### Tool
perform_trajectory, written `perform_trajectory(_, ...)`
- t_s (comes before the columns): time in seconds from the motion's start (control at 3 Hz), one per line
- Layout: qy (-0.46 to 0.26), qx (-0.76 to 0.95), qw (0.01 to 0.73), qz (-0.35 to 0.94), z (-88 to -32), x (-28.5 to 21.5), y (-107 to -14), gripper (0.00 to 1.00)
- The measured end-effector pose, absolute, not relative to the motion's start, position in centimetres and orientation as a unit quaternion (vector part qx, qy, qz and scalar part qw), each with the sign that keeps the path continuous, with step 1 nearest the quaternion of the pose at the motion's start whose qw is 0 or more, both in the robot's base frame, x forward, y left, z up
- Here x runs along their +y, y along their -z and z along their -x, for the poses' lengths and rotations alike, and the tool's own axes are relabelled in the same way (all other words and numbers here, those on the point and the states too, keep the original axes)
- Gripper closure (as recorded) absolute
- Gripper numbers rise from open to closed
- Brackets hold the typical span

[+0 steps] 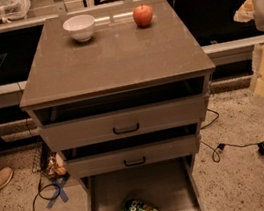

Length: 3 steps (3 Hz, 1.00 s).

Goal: Pick green rice chip bag from bottom drawer and place on counter

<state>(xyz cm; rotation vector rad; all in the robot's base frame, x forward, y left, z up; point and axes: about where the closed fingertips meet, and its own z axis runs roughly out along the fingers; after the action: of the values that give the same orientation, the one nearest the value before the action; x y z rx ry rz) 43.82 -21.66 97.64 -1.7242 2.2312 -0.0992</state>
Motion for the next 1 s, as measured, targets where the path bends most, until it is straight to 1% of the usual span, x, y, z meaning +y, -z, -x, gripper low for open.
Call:
perform_trajectory(0.33, 0.035, 0.781, 0.159, 0.603, -43.8, -21.7, -97.6, 0.0)
perform_trajectory(0.67, -0.006, 0.785, 0.173, 0.594, -44.5, -20.9, -94.9, 0.0)
perform_trajectory(1.0, -0.086, 0.797, 0.193, 0.566, -44.8, -19.1, -88.8, 0.0)
